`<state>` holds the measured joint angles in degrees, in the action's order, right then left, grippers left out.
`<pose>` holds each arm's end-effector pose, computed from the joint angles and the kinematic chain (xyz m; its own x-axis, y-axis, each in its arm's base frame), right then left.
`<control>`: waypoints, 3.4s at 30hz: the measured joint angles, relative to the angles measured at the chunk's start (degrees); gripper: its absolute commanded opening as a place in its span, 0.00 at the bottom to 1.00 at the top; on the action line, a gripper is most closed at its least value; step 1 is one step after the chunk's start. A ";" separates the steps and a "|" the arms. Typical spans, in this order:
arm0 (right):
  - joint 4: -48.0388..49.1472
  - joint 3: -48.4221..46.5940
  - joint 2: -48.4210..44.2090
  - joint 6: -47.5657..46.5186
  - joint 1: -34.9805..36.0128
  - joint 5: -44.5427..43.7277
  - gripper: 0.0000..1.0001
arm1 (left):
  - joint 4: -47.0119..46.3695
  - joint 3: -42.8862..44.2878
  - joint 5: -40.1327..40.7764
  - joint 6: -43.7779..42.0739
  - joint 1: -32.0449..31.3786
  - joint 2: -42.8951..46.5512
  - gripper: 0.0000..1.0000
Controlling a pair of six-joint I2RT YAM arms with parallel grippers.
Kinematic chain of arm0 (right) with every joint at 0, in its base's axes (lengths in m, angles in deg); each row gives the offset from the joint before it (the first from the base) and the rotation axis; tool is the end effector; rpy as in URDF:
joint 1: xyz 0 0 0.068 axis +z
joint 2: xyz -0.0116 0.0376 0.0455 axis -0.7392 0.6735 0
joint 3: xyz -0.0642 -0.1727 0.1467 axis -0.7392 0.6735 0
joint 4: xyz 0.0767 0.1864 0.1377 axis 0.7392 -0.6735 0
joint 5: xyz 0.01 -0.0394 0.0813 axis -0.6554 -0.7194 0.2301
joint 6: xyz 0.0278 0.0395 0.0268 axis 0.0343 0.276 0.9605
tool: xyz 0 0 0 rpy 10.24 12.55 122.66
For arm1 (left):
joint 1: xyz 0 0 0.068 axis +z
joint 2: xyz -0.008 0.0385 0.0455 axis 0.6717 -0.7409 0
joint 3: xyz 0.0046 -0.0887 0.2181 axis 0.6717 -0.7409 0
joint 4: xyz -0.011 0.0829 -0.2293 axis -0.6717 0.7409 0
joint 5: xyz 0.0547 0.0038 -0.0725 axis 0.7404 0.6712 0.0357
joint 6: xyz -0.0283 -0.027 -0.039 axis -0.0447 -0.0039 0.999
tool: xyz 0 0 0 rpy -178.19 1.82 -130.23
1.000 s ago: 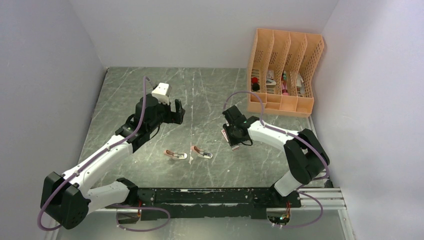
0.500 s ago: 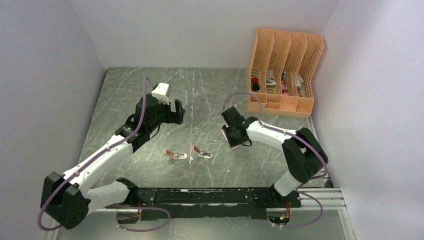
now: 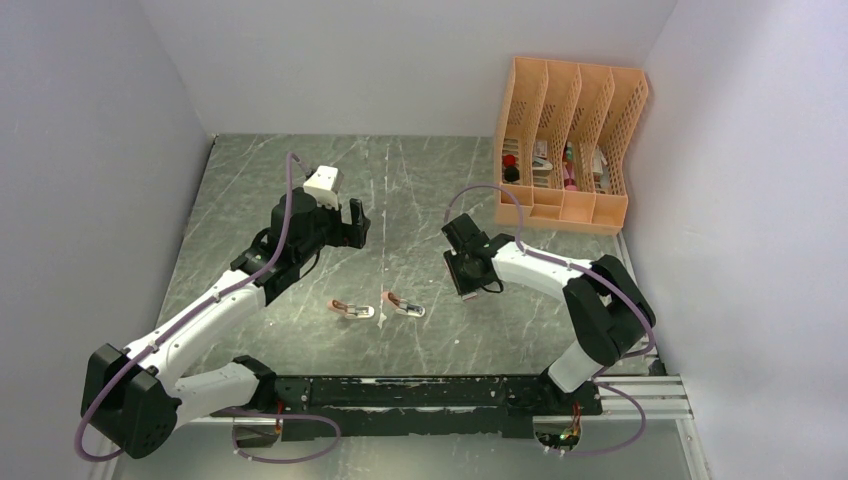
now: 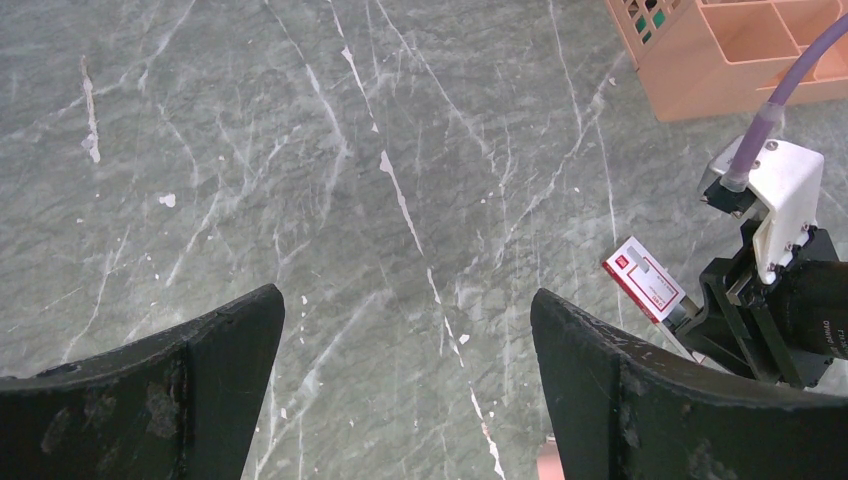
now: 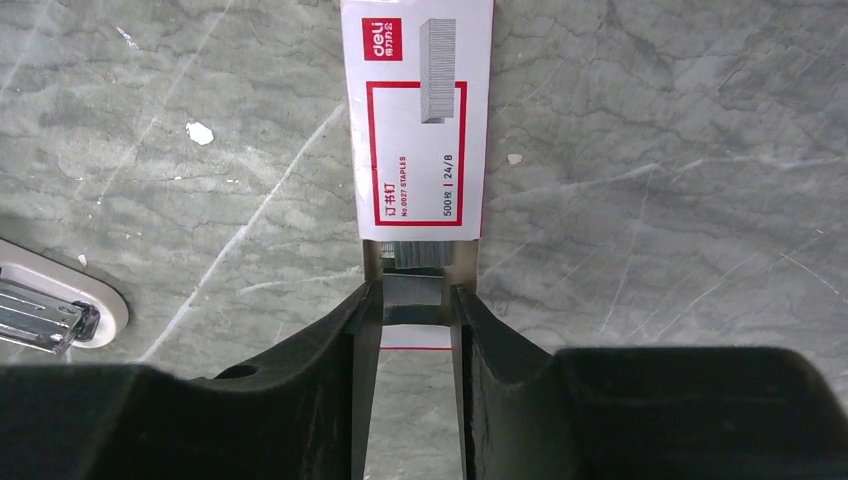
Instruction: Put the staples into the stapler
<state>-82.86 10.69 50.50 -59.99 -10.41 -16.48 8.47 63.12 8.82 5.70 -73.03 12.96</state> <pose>0.2252 0.1653 0.1364 -0.8408 -0.3633 -0.4013 -0.3852 0.9224 -0.0281 0.2211 -0.1264 0.2657 -0.3839 -0.0361 -0.9226 0.3272 0.9291 -0.1725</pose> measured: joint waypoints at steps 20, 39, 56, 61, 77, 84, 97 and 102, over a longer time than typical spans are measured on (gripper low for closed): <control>-0.04 -0.46 0.74 0.22 0.11 -1.38 0.31 | 0.00 0.00 0.00 0.00 0.00 0.00 0.97; -1.16 -2.40 0.20 0.92 0.11 -1.79 0.30 | 0.00 0.00 0.00 0.00 0.00 0.00 0.97; -1.70 -2.51 -0.13 1.77 0.11 -1.84 0.28 | 0.00 0.00 0.00 0.00 0.00 0.00 0.97; -1.70 -2.49 0.02 1.79 0.11 -1.84 0.29 | 0.00 0.00 0.00 0.00 0.00 0.00 0.97; -1.68 -2.12 0.70 1.99 0.11 -2.23 0.31 | 0.02 0.00 0.00 -0.02 0.00 0.00 0.97; -1.66 -2.12 1.16 1.97 0.11 -2.19 0.34 | 0.02 0.00 0.00 0.00 0.00 0.00 0.97; -1.66 -2.12 1.81 1.97 0.13 -2.03 0.38 | 0.02 0.00 0.00 -0.02 0.00 0.00 0.97; -1.66 -2.12 1.99 1.97 0.13 -1.99 0.39 | 0.02 0.00 0.00 -0.04 0.00 0.00 0.97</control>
<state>-84.52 8.57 52.48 -58.02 -10.28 -18.47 8.49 63.12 8.82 5.66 -73.03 12.96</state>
